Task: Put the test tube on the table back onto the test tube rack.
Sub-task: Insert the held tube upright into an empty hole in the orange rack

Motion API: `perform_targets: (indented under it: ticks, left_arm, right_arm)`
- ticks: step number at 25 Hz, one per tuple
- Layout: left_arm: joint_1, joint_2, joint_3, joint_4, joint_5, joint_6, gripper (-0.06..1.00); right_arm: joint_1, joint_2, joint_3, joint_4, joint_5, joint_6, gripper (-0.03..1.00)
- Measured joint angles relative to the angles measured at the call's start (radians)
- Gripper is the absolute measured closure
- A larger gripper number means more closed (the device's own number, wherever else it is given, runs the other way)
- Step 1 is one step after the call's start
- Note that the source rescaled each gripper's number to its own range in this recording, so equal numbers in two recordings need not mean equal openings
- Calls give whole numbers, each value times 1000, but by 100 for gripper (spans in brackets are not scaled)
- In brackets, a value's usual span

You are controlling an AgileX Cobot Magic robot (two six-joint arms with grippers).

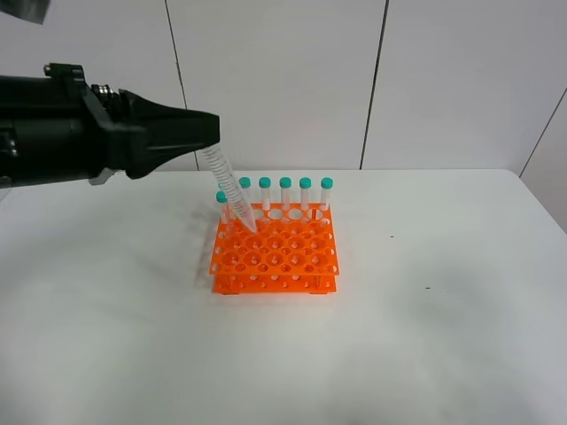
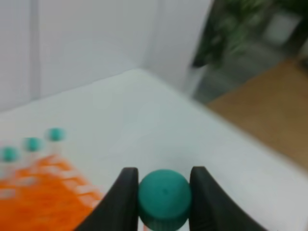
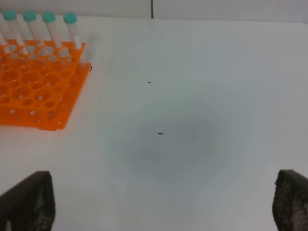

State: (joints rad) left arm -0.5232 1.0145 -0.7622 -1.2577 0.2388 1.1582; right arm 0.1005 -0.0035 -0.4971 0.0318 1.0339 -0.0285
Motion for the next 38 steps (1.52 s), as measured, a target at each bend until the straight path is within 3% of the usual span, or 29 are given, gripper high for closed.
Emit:
perform_targets:
  ticks: [3,6,8,10,13,22,28,38]
  left_arm:
    - [0,0,0,275,-87,-124,94]
    - [0,1,0,649,-213,-392,94]
    - [0,1,0,848,-295,-589,94]
    - [0,3,0,976,-362,-759,94]
    - [0,48,0,1112,-421,-895,94]
    - [0,369,-12,1174,-579,-975,94]
    - [-57,493,-102,1337,-602,-1029,94]
    - [-5,687,-250,1339,-630,-1072,94]
  right_arm:
    - [0,0,0,0,0,0,-2]
    - [0,0,0,0,0,0,-2]
    - [0,0,0,0,0,0,-2]
    - [0,0,0,0,0,0,-2]
    - [0,0,0,0,0,0,-2]
    - [0,0,0,0,0,0,-2]
    - [0,0,0,0,0,0,-2]
    - [0,0,0,0,0,0,-2]
